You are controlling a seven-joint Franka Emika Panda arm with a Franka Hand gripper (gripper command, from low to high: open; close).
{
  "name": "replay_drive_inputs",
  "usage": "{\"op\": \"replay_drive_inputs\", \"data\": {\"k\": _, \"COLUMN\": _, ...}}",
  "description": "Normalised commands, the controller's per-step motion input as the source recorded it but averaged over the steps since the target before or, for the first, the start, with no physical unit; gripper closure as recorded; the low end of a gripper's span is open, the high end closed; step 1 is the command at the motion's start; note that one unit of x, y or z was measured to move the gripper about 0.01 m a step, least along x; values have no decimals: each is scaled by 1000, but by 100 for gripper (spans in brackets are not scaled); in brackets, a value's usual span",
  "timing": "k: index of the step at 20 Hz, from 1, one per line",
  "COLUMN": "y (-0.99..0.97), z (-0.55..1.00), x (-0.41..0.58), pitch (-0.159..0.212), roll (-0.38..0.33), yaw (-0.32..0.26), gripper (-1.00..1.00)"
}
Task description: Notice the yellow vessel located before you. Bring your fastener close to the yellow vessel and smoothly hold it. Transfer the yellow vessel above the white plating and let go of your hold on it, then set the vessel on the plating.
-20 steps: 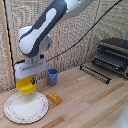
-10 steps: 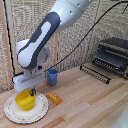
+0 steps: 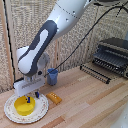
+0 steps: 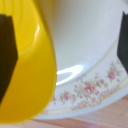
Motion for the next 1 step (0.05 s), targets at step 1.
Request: {"op": "replay_drive_inputs", "data": {"k": 1, "y": -86, "z": 934, "x": 154, "pitch": 0, "roll": 18, "yaw": 0, "gripper": -100}}
